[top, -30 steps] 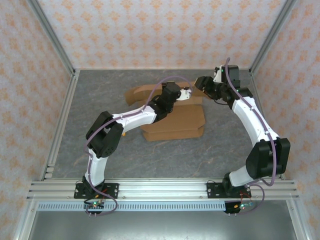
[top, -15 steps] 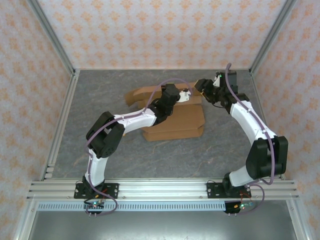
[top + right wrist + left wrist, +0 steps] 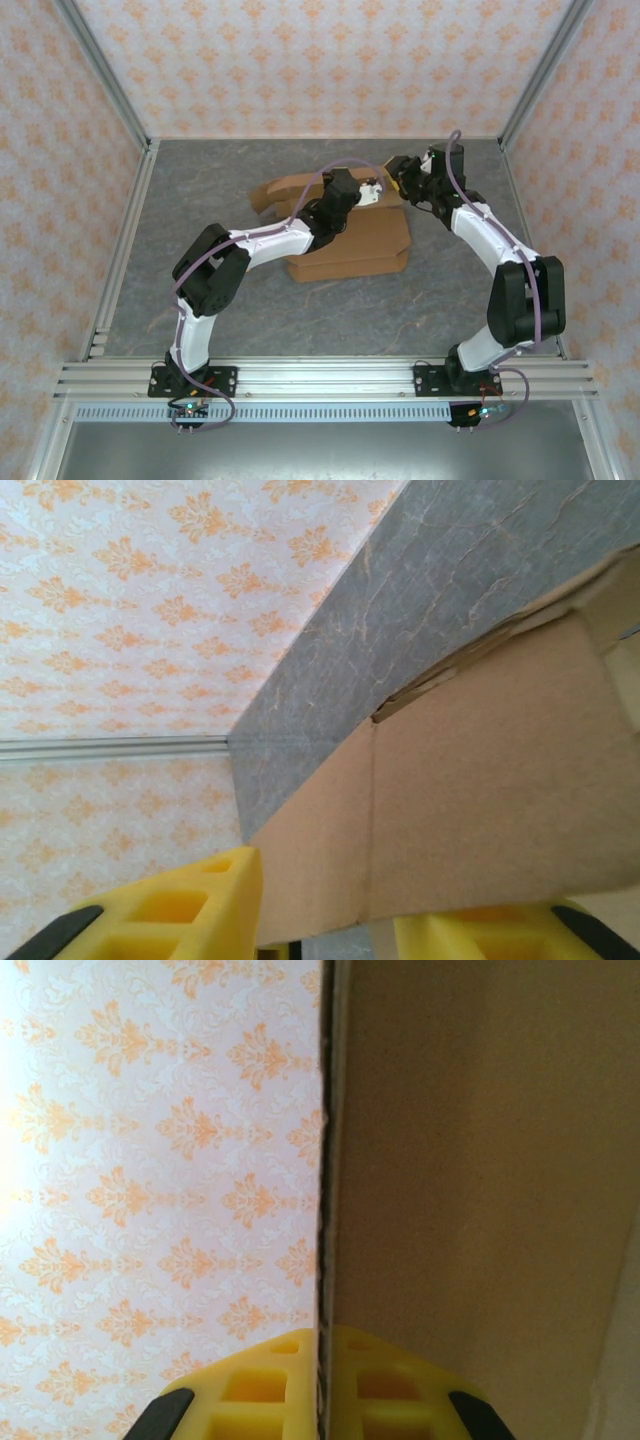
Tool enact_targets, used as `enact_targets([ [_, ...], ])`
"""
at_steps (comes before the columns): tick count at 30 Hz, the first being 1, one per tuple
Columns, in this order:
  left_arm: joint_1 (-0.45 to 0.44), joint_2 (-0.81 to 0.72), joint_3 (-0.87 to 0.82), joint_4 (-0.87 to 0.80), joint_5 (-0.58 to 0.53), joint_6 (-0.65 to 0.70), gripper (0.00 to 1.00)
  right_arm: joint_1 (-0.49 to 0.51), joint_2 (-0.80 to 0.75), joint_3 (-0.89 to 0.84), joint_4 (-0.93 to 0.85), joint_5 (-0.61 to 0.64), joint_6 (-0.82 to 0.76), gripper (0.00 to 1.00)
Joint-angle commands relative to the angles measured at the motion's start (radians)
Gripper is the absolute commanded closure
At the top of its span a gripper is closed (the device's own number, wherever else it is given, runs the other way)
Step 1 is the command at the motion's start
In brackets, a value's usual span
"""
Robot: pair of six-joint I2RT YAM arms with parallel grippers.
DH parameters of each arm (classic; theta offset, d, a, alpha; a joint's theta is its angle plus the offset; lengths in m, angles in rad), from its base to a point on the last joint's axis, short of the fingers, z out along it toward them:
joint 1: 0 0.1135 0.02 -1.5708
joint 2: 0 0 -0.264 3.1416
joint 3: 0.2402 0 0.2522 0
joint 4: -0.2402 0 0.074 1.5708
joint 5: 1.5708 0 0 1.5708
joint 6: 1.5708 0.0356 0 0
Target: Fold the paper box
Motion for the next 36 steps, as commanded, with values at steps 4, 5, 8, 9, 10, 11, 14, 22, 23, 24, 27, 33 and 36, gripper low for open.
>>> enact_targets([
  [4, -0.011, 0.019, 0.004, 0.025, -0.006, -0.002, 1.00, 0.034, 0.007, -0.053, 0.135, 0.069, 0.100, 0.70],
  [5, -0.012, 0.018, 0.006, 0.024, -0.006, -0.003, 1.00, 0.037, 0.008, -0.056, 0.139, 0.080, 0.106, 0.72],
  [8, -0.013, 0.017, 0.010, 0.022, -0.008, -0.005, 1.00, 0.045, 0.013, -0.081, 0.179, 0.106, 0.151, 0.76],
  [9, -0.013, 0.015, 0.010, 0.020, -0.007, -0.007, 1.00, 0.048, 0.014, -0.090, 0.197, 0.115, 0.167, 0.77],
  [10, -0.013, 0.014, 0.010, 0.018, -0.006, -0.010, 1.00, 0.052, 0.014, -0.106, 0.225, 0.129, 0.195, 0.77],
  [11, -0.013, 0.014, 0.008, 0.017, -0.006, -0.014, 1.00, 0.055, 0.015, -0.116, 0.247, 0.138, 0.216, 0.77],
  [14, -0.013, 0.013, 0.009, 0.010, -0.003, -0.024, 1.00, 0.061, 0.015, -0.130, 0.292, 0.154, 0.251, 0.76],
  [22, -0.005, -0.003, 0.013, -0.022, 0.024, -0.024, 1.00, 0.040, -0.135, -0.053, -0.041, 0.173, -0.145, 0.57],
  [23, 0.000, -0.004, 0.013, -0.029, 0.030, -0.023, 1.00, 0.038, -0.158, -0.033, -0.119, 0.185, -0.226, 0.56],
  [24, 0.005, -0.006, 0.016, -0.038, 0.035, -0.023, 1.00, 0.036, -0.175, -0.017, -0.188, 0.196, -0.294, 0.55],
  [27, 0.018, -0.012, 0.017, -0.062, 0.060, -0.016, 1.00, 0.028, -0.238, 0.009, -0.362, 0.259, -0.478, 0.53],
  [33, 0.041, -0.020, 0.018, -0.078, 0.112, 0.022, 1.00, 0.023, -0.367, -0.029, -0.357, 0.386, -0.871, 0.50],
  [36, 0.049, -0.023, 0.015, -0.075, 0.136, 0.043, 1.00, 0.022, -0.368, -0.114, -0.191, 0.382, -1.100, 0.48],
])
